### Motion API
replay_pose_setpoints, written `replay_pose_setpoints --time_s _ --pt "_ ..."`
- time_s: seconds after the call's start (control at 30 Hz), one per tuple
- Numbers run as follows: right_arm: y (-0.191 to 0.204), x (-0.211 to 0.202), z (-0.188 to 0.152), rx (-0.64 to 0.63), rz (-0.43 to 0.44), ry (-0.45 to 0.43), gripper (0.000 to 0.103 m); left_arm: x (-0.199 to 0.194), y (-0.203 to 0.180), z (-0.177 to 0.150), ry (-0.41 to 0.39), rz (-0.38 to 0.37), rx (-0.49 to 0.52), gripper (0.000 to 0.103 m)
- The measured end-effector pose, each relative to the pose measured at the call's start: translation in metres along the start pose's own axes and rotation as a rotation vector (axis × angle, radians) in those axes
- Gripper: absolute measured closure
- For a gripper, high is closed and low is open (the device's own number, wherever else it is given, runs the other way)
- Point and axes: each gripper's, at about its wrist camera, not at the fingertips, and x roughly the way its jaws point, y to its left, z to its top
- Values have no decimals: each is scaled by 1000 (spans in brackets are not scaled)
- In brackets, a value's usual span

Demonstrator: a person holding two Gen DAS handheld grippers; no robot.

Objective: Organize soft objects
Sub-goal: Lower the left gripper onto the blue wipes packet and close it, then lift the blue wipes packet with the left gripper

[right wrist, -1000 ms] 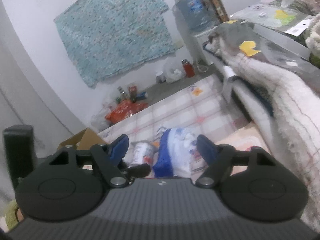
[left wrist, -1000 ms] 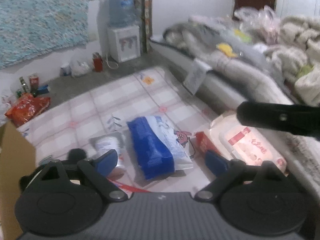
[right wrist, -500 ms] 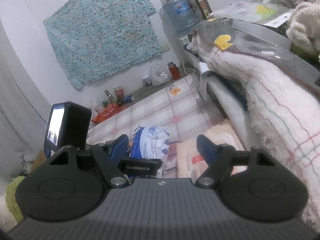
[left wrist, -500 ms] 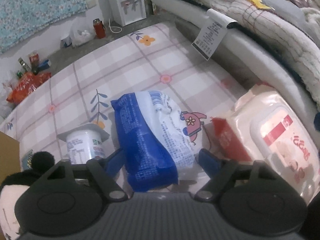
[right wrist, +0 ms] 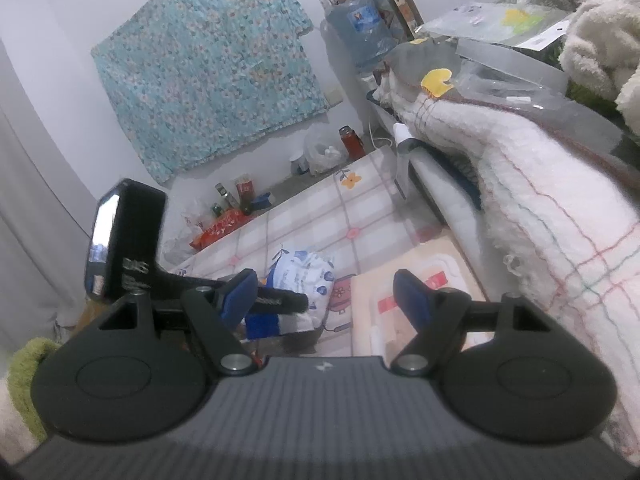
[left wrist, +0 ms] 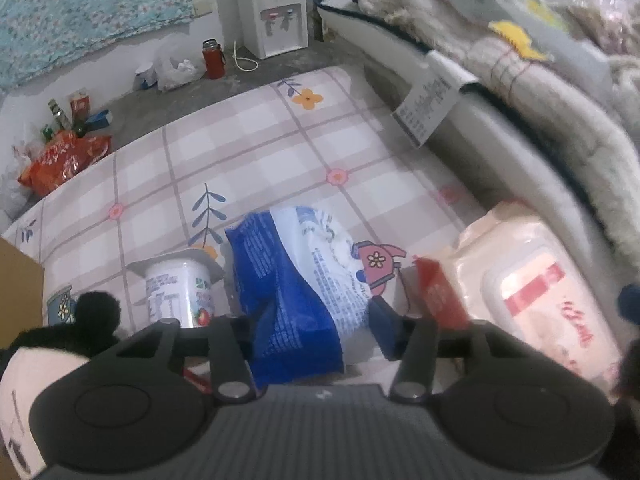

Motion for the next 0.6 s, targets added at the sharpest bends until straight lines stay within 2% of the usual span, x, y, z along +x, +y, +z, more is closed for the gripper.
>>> replay_pose_setpoints --time_s 0.3,0.47,0.6 --pt "-1 -28 -11 10 15 -2 28 -64 15 -26 -16 -107 -106 60" --pt "5 -41 -30 -12 49 56 28 -94 30 -52 8 -181 -194 60" --pt "-4 -44 -50 93 105 135 28 -107 39 -76 20 -238 -269 60"
